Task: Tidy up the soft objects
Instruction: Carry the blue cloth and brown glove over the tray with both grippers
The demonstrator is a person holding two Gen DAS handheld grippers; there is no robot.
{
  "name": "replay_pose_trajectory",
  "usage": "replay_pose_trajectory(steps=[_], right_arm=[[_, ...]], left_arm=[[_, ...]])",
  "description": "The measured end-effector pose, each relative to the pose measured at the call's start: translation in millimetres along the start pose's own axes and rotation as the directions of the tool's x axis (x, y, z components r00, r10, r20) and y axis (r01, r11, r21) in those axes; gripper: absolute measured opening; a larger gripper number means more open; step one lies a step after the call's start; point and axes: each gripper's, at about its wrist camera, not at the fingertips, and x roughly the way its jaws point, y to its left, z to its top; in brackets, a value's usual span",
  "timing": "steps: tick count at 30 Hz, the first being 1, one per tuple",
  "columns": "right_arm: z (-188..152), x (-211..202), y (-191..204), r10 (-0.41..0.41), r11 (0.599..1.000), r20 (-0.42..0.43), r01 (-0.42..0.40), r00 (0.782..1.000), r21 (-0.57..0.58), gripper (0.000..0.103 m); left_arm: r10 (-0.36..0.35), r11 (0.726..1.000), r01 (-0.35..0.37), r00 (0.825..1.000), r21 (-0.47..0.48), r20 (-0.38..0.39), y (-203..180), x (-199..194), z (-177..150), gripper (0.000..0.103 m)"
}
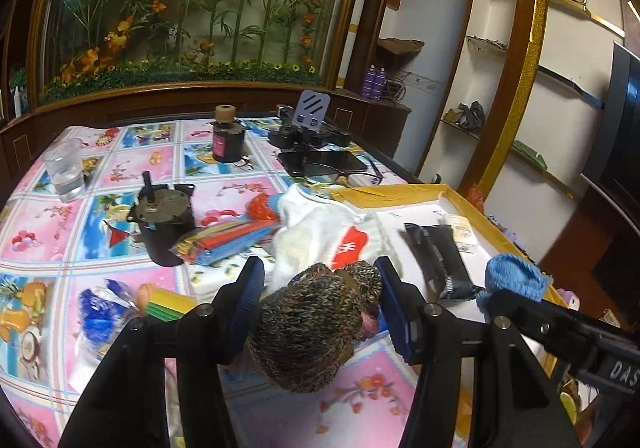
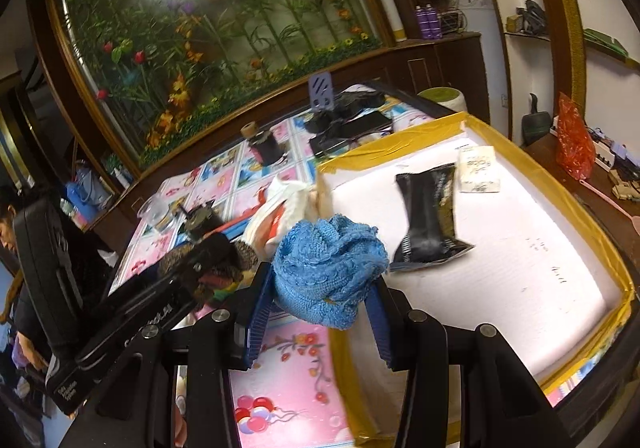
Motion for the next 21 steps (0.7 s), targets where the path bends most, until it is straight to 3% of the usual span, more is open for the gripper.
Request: replay_pose_trajectory(steps=[9,21], right_arm=[[17.1,-16.9,-48.8,-0.066,0.994,0.048,0.061,0.997,0.095,0.048],[22.1,-20.6,-92.9,-0.133,0.979,0.047,0.123,0.990,0.161,0.049]], left_arm=[[-0.063,0.998,0.064,0.998,0.020,-0.031,-39.9,14.7,-6.7,0.055],[-0.131,0.988,0.137,0.987,0.071,-0.089,-90.3,37.0,-17.4,0.055]])
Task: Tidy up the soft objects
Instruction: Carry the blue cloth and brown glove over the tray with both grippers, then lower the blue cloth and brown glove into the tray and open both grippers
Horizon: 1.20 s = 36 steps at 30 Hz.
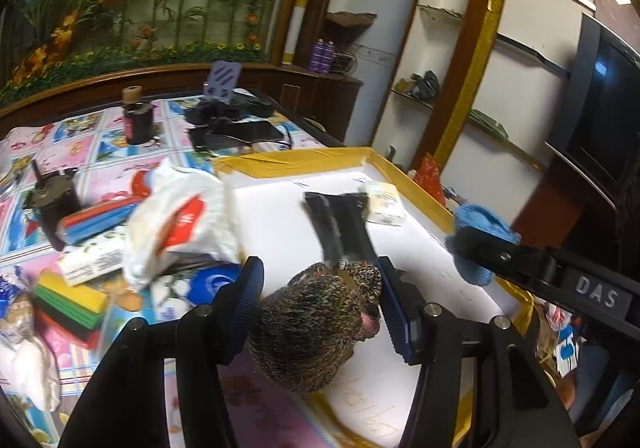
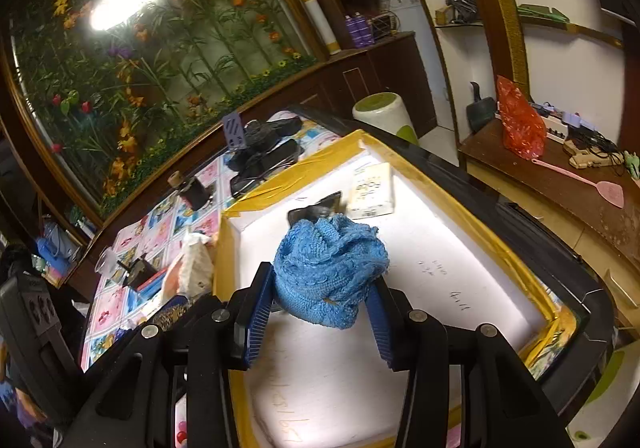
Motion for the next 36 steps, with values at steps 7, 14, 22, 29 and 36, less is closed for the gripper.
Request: replay_pose_trajectory(steps=[7,14,22,29,36], right_arm=[[7.2,6.7,-26.3,-0.070,0.997,-0.017,0.071,0.997,0.036,0.049],[7.0,18.2,-38.5,-0.118,0.992,-0.056,0.120,0.991,0.039,0.049],[1.8,28.3,-45.7,-0.153,0.987,-0.085,0.157,0.985,0.040,0.049],[-1.5,39.0,-46.3,-0.183,0.982,-0.112,0.186,0.977,0.023,0.049],[-0.9,50.6,-47.1,-0.205,0.978,-0.131,0.208,0.970,0.009,0.049]], left_arm=[[-0.054,0.995,0.058,0.997,0.075,-0.052,-34.8,13.5,-9.5,0.055],[-0.064,0.993,0.073,0.994,0.093,-0.092,-43.7,22.8,-15.2,0.055],[-0.069,0.993,0.080,0.990,0.087,-0.124,-45.8,28.6,-19.1,0.055],[-0.077,0.994,0.087,0.987,0.065,-0.144,-41.9,33.4,-18.8,0.055],[-0.076,0.994,0.087,0.986,0.070,-0.146,-42.6,33.5,-18.7,0.055]])
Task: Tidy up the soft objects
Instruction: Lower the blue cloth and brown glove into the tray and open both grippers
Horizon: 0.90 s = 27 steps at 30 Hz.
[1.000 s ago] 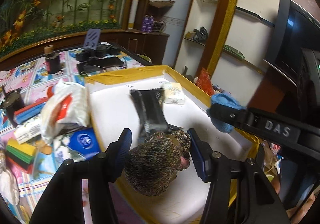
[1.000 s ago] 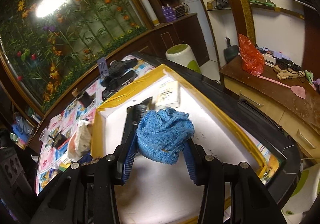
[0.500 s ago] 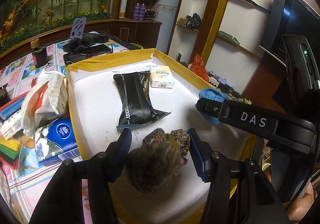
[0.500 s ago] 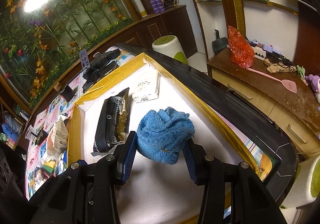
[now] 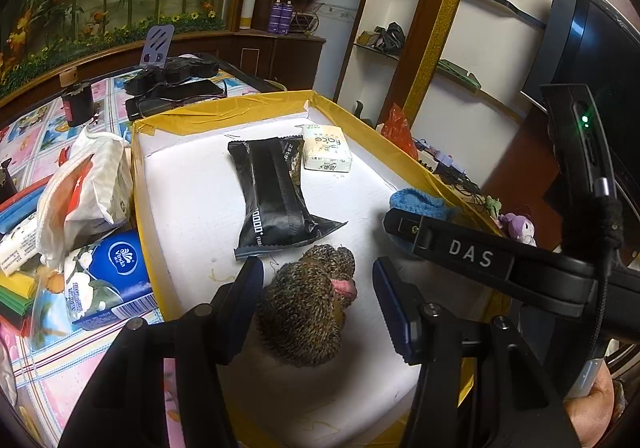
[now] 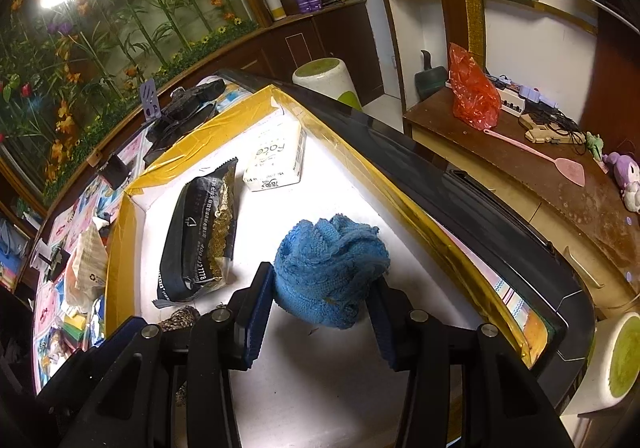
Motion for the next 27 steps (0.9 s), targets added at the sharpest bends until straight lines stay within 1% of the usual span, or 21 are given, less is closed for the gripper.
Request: replay_pose_trajectory(steps=[9,16,17,20,23,27], right_arm=[[-1.9,5.1,6.6,0.004,1.000,-0.007,-0.004,1.000,-0.006,0.049],[-2.6,0.0,3.5,0.019,1.000,-0.003,-0.019,1.000,-0.005,0.050],[-3.1,-1.5,3.0,0.024,1.000,-0.003,-0.024,1.000,-0.005,0.052],[-3.5,-5.8,3.6,0.034,0.999,0.002,-0.034,0.999,-0.006,0.055],[-3.9,-10.7,3.1,0.047,0.999,0.005,-0.047,0.999,-0.003,0.058],[-3.6,-23.4,2.1,0.043,0.999,0.043,-0.043,0.998,0.000,0.065]], left_arm=[[0.001,1.000,-0.001,1.000,0.000,-0.004,0.0,0.4,-0.3,0.056],[-0.003,1.000,0.003,1.000,-0.001,0.001,0.6,-2.0,-1.3,0.065],[-0.002,1.000,0.002,1.000,-0.001,0.003,1.0,-2.6,-1.5,0.068],[0.001,1.000,-0.001,1.000,-0.002,0.012,1.7,-4.9,-1.3,0.071],[0.005,1.000,-0.005,1.000,0.003,0.016,1.0,-6.6,-1.9,0.071],[0.007,1.000,-0.008,0.999,0.016,0.033,-1.7,-11.6,-2.9,0.072]])
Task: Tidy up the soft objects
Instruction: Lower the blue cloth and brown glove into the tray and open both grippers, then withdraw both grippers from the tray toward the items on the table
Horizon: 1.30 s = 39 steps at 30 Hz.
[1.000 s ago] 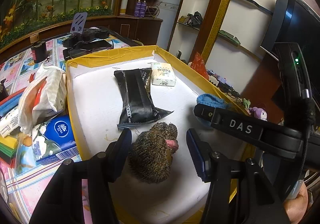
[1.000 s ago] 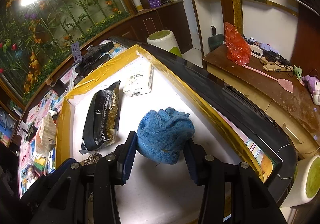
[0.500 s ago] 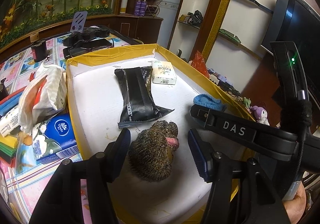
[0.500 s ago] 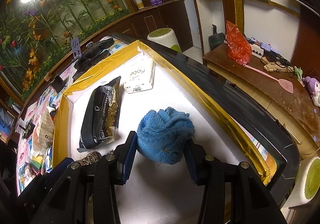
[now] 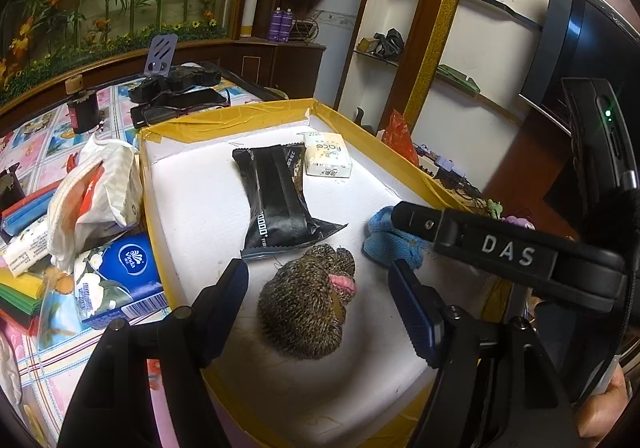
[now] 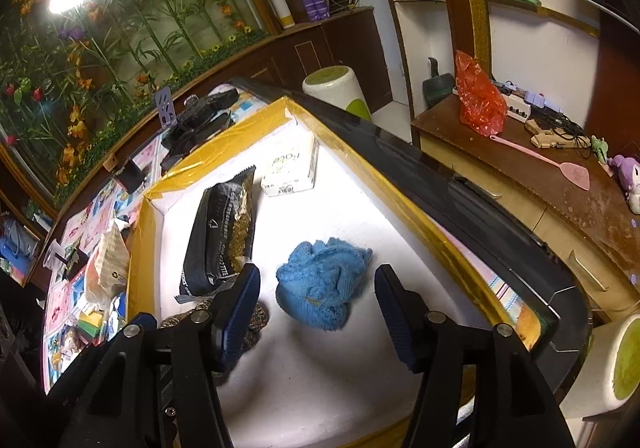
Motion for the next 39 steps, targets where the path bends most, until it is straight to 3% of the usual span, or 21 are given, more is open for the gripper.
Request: replay_pose_trajectory(steps=[7,17,30,39], right_arm=[[2.5,-24.7,-1.0,0.000,1.000,0.048,0.000,0.999,-0.001,0.066],[-6.6,-48.5,19.4,0.025,0.997,0.069,-0.020,0.997,-0.073,0.070],[-13.2,-61.0,36.5,0.051,0.993,0.084,-0.041,0.995,-0.113,0.071],[-17.2,-65.5,48.5,0.074,0.988,0.078,-0.062,0.994,-0.144,0.071]], left_arm=[[-0.010,1.000,0.009,0.999,0.012,0.054,-0.6,-16.0,0.0,0.075],[-0.002,0.997,0.009,0.996,-0.072,0.093,24.0,-33.9,2.1,0.076],[0.054,0.993,-0.041,0.992,-0.107,0.118,43.4,-45.7,2.6,0.076],[0.142,0.985,-0.120,0.970,-0.121,0.196,62.0,-71.0,5.9,0.081]])
